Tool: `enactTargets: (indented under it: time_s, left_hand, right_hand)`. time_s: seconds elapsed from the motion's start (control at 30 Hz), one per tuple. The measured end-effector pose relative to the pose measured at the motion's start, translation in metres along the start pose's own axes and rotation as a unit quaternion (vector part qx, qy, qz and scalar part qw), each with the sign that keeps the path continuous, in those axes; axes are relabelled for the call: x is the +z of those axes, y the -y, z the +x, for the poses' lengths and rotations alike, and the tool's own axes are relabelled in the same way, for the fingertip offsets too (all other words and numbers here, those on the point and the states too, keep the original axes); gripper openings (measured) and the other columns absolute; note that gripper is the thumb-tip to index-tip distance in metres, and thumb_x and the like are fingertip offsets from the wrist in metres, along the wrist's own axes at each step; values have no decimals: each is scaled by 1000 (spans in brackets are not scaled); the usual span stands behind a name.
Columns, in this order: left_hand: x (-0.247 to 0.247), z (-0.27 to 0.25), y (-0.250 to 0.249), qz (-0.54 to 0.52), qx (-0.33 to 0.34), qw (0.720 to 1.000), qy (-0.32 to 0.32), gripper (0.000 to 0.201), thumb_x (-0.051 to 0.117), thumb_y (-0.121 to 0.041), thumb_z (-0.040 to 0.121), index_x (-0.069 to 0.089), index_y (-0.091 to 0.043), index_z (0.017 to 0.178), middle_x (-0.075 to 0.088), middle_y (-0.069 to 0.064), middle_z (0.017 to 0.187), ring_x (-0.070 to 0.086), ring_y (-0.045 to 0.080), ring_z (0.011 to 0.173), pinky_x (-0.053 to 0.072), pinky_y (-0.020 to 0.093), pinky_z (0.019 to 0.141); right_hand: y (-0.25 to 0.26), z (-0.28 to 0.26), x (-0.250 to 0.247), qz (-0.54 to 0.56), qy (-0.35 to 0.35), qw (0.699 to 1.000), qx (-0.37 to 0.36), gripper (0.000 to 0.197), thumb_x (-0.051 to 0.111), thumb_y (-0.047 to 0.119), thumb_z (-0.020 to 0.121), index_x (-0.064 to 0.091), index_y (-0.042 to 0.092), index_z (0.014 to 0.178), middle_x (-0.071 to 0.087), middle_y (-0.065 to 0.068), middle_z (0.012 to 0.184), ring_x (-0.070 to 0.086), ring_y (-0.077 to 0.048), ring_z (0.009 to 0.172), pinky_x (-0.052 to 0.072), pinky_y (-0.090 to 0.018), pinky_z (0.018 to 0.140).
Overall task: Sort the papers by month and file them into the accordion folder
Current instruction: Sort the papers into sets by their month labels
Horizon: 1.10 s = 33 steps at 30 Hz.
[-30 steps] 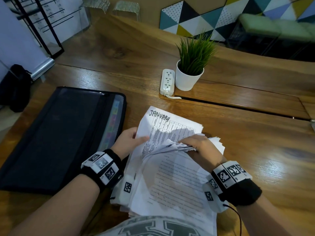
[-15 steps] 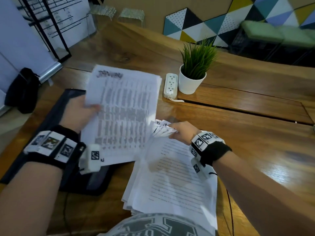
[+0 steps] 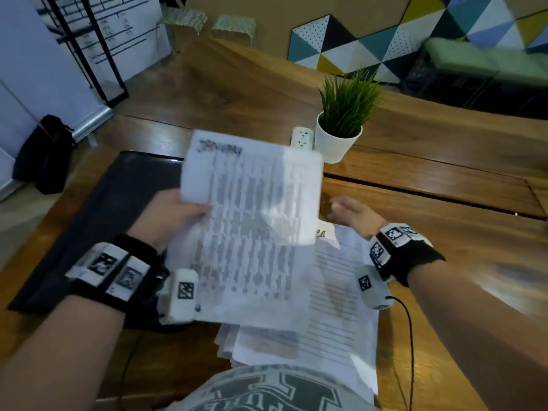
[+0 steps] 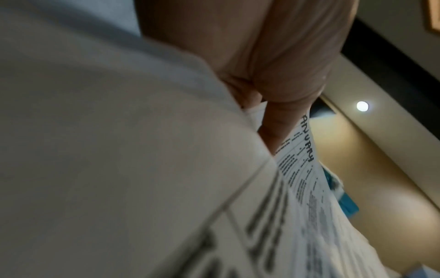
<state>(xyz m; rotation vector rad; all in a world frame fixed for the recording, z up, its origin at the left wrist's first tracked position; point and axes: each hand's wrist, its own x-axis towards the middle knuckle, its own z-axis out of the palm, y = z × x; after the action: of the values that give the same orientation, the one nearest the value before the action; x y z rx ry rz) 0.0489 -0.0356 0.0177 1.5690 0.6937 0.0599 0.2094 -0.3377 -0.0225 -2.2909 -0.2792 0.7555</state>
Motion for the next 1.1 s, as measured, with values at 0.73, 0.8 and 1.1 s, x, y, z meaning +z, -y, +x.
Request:
enactTargets:
  time_s: [0.73, 0.8, 1.1]
  left_hand:
    - [109, 18, 43, 16, 73, 992, 102, 18, 62, 9, 83, 68, -7, 86, 69, 3, 83, 65, 4, 69, 52, 21, 69]
    - [108, 24, 42, 30, 79, 993, 83, 22, 63, 11, 80, 66, -11, 80, 68, 5, 80, 65, 11, 70, 53, 24, 67]
    - [116, 27, 49, 82, 65, 992, 70, 22, 61, 1, 85, 68, -19, 80, 73, 0, 90, 69, 15, 90, 55, 35, 83]
  right_hand:
    - [-4, -19, -3, -253, 37, 965, -49, 21, 51, 9, 91, 65, 20, 100, 64, -2, 101, 59, -15, 88, 42, -16, 68]
    - [-2, -21, -3, -267, 44, 962, -41, 20, 51, 11, 91, 64, 18, 104, 64, 0, 102, 60, -17, 89, 47, -22, 70]
    - [22, -12, 19, -141, 44, 983, -107, 31, 65, 28, 85, 55, 27, 114, 64, 3, 101, 62, -13, 88, 56, -31, 74]
